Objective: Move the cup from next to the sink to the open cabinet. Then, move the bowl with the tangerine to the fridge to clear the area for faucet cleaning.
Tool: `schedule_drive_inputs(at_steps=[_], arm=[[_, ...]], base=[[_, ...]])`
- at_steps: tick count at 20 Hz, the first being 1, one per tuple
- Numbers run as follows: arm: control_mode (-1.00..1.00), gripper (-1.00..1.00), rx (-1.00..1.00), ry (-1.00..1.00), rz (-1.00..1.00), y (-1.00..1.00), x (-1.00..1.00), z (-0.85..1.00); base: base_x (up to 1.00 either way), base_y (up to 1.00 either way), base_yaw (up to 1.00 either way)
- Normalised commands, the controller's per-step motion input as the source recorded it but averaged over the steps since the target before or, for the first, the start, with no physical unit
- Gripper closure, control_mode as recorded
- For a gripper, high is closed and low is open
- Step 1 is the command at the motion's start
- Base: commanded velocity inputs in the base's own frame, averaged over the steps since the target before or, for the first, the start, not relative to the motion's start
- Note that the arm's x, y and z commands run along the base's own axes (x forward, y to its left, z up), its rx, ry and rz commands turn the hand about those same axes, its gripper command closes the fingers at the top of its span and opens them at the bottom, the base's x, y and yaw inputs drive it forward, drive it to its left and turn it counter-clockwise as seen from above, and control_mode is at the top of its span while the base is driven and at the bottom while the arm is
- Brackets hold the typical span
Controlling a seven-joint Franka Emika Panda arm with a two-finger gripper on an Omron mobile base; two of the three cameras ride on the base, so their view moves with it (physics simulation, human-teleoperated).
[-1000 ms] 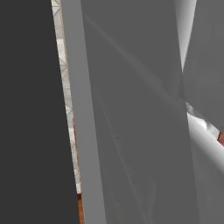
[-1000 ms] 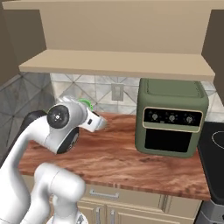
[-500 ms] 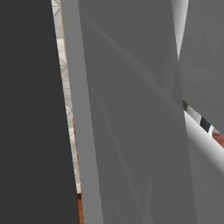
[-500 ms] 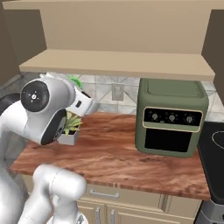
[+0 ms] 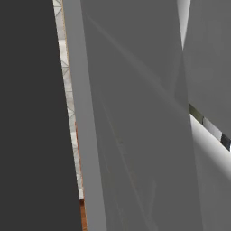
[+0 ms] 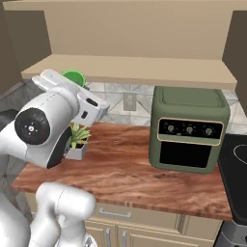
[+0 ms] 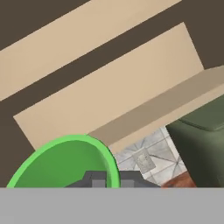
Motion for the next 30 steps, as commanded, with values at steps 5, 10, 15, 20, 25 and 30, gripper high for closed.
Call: schedule_drive_inputs(at_steps=[5, 10, 15, 20, 25, 30], arm=[[-1.00, 1.00, 0.04, 0.12, 0.00, 0.02, 0.80, 1.00], [-1.00, 1.00, 0.00, 0.21, 0.00, 0.04, 0.55, 0.48], [-1.00, 1.00, -0.05, 0.03, 0.00, 0.17, 0.07, -0.26], [-1.00, 1.00, -0.11, 0.00, 0.00, 0.10, 0.65, -0.48], [-1.00, 1.00, -0.02, 0.00, 0.00, 0.00, 0.95, -0.12], [-1.00, 1.00, 0.00, 0.00, -0.02, 0.00, 0.99, 0.00]], base=[[0.00, 0.00, 0.00], [0.00, 0.00, 0.00], [0.00, 0.00, 0.00], [0.00, 0.00, 0.00], [0.00, 0.00, 0.00], [0.00, 0.00, 0.00]])
